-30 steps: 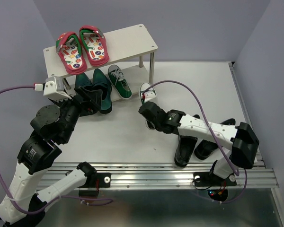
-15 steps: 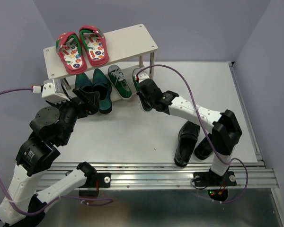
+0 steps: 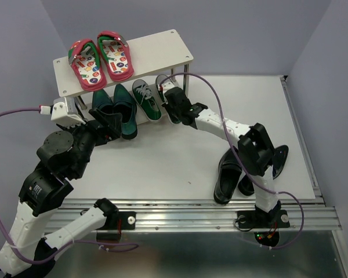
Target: Place and organize the shoes onto the shoe shelf
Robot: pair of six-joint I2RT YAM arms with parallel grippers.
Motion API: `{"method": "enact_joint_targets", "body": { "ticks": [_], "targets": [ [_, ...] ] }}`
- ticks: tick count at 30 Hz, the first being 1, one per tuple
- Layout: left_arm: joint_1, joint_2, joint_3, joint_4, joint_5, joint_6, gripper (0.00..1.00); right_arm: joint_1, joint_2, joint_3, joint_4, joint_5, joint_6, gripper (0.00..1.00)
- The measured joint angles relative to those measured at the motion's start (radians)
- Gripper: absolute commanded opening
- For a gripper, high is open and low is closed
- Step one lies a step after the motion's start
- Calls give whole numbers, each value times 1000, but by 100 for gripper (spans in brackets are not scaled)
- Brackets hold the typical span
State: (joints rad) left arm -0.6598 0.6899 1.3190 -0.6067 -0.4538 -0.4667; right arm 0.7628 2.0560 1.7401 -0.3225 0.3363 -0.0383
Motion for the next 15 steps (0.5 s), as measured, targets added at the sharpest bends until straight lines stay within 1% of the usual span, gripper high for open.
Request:
{"method": "enact_joint_targets", "body": {
  "ticks": [7, 14, 15],
  "targets": [
    [0, -1, 6, -18, 1, -12, 97, -15, 90, 63, 40, -15, -27, 1],
    [0, -14, 6, -23, 2, -22, 97, -16, 122, 101, 50, -14, -56, 1],
    [0, -16, 5, -23, 2, -24, 97, -16, 125, 103, 55, -14, -60, 10]
  ]
}}
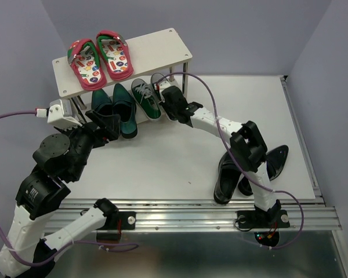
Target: Place and organize the shoes onto the shoe shelf
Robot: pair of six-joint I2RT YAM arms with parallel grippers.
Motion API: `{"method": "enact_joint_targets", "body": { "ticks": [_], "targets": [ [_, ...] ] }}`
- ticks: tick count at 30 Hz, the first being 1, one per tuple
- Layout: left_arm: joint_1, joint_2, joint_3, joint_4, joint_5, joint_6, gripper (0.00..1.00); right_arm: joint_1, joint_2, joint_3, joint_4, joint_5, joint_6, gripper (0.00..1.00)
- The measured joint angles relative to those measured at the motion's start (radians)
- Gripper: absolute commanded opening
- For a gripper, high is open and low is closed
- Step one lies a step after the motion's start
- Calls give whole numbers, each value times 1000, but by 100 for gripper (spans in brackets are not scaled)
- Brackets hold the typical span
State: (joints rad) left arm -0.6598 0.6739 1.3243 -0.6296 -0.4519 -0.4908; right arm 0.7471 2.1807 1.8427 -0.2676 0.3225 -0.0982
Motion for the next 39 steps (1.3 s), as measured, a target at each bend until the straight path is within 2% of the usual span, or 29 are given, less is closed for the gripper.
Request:
{"method": "enact_joint_targets", "body": {
  "ticks": [1, 3, 4, 6, 8, 9, 13, 18, 23, 24, 29, 36, 39],
  "targets": [
    [0, -3, 0, 0, 1, -2, 97, 0, 4, 4, 4, 3, 0, 31],
    [0, -6, 0, 0, 1, -5, 97, 0, 10, 12, 8, 6, 2, 46],
    [0, -8, 0, 0, 1, -5, 97, 0, 13, 17, 29, 9, 0, 56],
    [0, -8, 0, 0, 1, -5, 97, 0, 13, 21, 65, 10, 8, 68],
    [0, -8, 0, 0, 1, -5, 97, 0, 8, 22, 99, 8, 17, 71],
    [0, -8, 0, 0, 1, -5, 97, 0, 3, 22, 103, 6, 23, 77],
    [0, -8, 0, 0, 3, -5, 97, 0, -50, -7, 96, -4, 53, 85],
    [0, -8, 0, 3, 3, -5, 97, 0, -249, -98, 64, -12, 170, 98],
    [0, 2, 0, 12, 2, 0, 97, 0, -554, -334, -42, 14, 366, 100],
    [0, 6, 0, 15, 2, 3, 97, 0, -647, -412, -80, 31, 424, 100],
    [0, 38, 1, 43, 3, 19, 97, 0, -906, -574, -306, 121, 661, 100],
    [0, 77, 1, 92, 6, 38, 97, 0, -1126, -692, -662, 132, 946, 95],
    [0, 88, 1, 107, 8, 39, 97, 0, -1162, -732, -740, 101, 1035, 92]
  ]
}}
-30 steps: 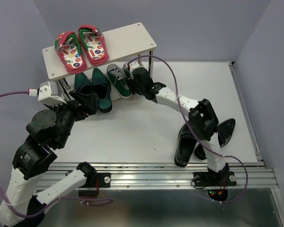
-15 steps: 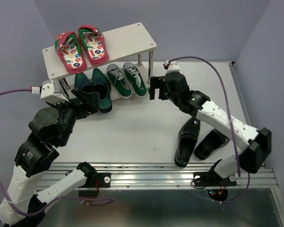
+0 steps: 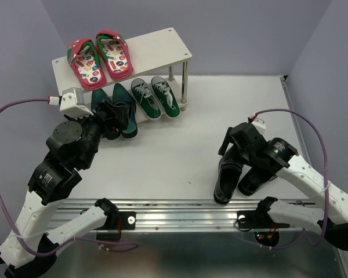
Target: Place and organize the shoes onto the shoe shelf
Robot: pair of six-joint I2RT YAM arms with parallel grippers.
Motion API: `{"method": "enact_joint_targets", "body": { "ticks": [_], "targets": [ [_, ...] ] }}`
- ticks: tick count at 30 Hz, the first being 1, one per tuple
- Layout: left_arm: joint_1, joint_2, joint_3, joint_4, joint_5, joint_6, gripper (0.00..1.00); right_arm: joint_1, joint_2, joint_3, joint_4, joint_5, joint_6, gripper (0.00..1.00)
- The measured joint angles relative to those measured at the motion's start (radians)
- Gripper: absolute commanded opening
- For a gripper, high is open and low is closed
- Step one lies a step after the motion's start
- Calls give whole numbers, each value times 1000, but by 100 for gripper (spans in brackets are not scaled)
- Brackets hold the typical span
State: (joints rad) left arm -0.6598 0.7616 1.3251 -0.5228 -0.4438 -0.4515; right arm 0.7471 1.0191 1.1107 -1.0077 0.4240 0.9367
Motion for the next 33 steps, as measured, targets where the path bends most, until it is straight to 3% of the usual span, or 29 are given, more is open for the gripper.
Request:
{"method": "enact_joint_targets", "body": {
  "ticks": [12, 17, 25, 28, 30, 31, 32, 33],
  "targets": [
    [0, 5, 0, 10, -1, 2, 97, 0, -62, -157, -192, -68, 230, 76],
    [0, 6, 0, 14, 0, 2, 97, 0, -72, -237, -188, -95, 273, 67],
    [0, 14, 0, 34, 5, 2, 97, 0, -72, -357, -123, -157, 302, 63],
    [0, 14, 0, 45, 6, 2, 97, 0, -68, -409, -52, -192, 299, 50],
    [0, 15, 0, 52, 7, 2, 97, 0, -55, -440, 0, -214, 295, 36],
    [0, 15, 0, 55, 8, 2, 97, 0, -48, -449, 14, -221, 288, 26],
    [0, 15, 0, 59, 10, 2, 97, 0, -34, -457, 24, -225, 282, 7],
    [0, 15, 0, 62, 12, 2, 97, 0, -24, -459, 24, -230, 279, 1]
  ]
}}
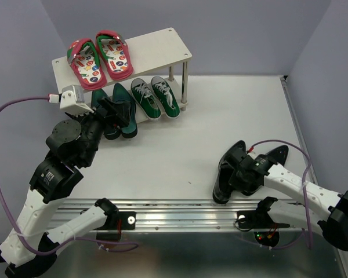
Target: Place and organize the shoes onto the shoe shelf
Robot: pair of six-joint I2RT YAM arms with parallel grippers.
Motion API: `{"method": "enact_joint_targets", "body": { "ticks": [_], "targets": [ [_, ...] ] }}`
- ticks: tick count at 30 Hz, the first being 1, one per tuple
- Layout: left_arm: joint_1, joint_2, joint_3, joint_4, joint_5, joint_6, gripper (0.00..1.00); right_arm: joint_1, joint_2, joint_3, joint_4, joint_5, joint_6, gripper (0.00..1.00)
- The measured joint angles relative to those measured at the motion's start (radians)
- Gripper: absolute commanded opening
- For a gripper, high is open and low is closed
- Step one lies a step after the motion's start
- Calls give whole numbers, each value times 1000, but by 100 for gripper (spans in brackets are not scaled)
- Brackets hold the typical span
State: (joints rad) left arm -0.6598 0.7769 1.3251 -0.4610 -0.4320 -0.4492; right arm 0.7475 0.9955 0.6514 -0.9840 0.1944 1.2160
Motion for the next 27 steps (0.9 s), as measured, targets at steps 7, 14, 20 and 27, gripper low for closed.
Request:
{"method": "enact_joint_targets", "body": {
  "ticks": [7, 14, 20, 27],
  "targets": [
    [0, 0, 0, 8, 2, 0, 97, 31, 43, 48, -22, 22, -34, 1],
    [0, -2, 0, 8, 2, 0, 97, 39, 36, 327, -89, 143, -129, 1],
    [0, -3, 14, 5, -4, 9, 97, 39, 50, 570, -167, 220, -273, 1],
    [0, -21, 34, -5, -26, 18, 97, 39, 306, 1062, -238, 278, -528, 1]
  ]
}}
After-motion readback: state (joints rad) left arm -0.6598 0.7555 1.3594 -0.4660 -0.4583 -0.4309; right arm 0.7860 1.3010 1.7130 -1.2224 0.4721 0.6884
